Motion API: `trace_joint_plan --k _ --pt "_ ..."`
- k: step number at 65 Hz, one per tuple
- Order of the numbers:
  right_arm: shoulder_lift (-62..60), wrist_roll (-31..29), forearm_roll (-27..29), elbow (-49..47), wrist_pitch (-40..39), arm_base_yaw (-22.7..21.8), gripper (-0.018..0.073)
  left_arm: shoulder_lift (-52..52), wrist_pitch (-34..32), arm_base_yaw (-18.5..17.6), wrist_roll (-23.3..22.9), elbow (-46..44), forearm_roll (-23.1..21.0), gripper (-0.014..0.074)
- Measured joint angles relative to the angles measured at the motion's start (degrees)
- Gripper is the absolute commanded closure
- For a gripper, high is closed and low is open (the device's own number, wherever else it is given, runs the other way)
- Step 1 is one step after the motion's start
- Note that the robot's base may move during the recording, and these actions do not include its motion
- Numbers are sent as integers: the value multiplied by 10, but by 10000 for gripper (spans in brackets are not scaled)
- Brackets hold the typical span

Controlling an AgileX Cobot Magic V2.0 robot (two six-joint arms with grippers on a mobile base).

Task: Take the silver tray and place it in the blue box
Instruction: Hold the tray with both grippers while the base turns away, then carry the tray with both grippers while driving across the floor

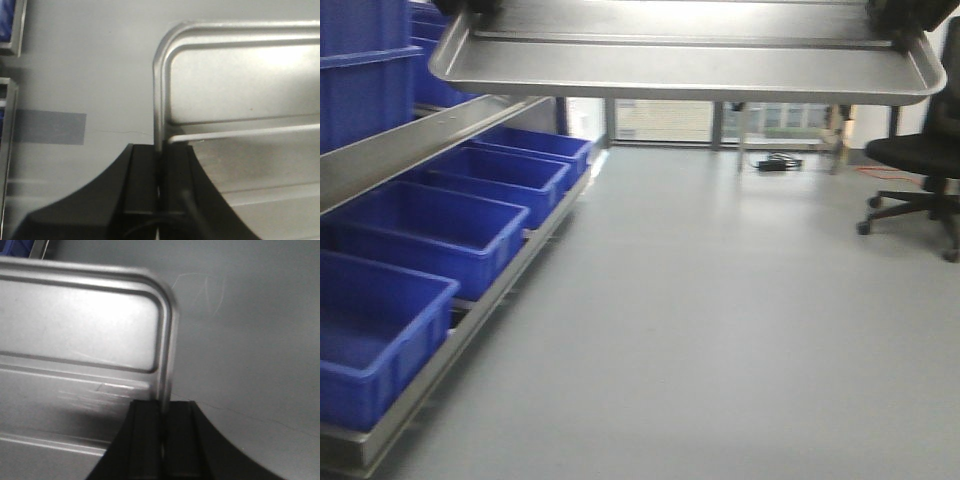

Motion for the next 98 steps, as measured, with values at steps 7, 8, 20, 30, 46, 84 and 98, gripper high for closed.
trace_joint_plan --k 7,8,20,30,46,84,98 --pt "-1 0 0 0 0 0 503 0 0 0 0 0 0 693" --pt "-1 0 0 0 0 0 503 0 0 0 0 0 0 693" --pt "-1 0 0 0 0 0 503 0 0 0 0 0 0 693" --pt "-1 0 0 0 0 0 503 0 0 0 0 0 0 693" --pt "-1 0 0 0 0 0 503 0 0 0 0 0 0 693" --pt "-1 0 0 0 0 0 503 0 0 0 0 0 0 693" --pt "-1 0 0 0 0 0 503 0 0 0 0 0 0 693"
